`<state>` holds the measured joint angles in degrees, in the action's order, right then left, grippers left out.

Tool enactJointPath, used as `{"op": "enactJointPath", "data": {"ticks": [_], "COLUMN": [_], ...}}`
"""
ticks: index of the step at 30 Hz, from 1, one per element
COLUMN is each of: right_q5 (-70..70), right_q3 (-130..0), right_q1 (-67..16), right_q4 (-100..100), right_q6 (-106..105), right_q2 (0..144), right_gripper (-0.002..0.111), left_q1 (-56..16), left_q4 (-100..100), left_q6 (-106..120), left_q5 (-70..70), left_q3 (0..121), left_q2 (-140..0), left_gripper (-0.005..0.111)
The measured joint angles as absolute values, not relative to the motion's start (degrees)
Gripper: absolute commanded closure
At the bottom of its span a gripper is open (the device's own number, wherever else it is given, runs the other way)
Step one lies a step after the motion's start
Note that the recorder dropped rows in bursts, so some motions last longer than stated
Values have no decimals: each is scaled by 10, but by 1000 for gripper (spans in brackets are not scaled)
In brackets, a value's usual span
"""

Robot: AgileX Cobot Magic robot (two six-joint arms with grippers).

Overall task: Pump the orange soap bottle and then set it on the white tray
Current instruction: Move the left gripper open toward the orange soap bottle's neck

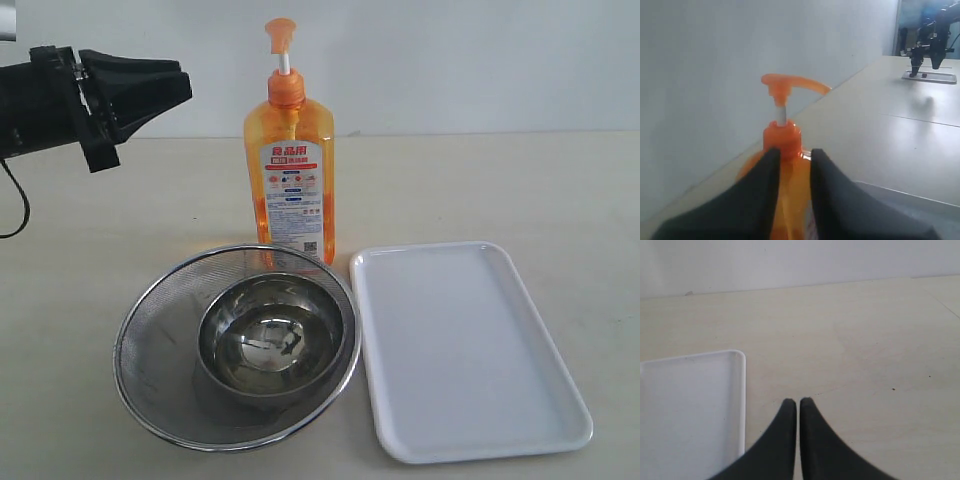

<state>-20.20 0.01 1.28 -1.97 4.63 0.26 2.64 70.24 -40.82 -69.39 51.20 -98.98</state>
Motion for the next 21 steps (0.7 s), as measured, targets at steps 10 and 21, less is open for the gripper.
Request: {"op": "enactJointPath", "data": {"ticks": [10, 21], "right_q5": [-202, -202], "right_q3": [0, 0], "right_q1": [13, 13], "right_q4": [-20, -20], "right_q6": [46, 46], "right_q2": [3, 3], "right_gripper": [108, 108], "left_q1": [-25, -46], "left_q4": [665, 644], "left_q6": [-389, -397], "left_q5": [-694, -695], "left_q3": [540, 600], "left_q2": [-1040, -1107], "left_gripper": [39, 39]}}
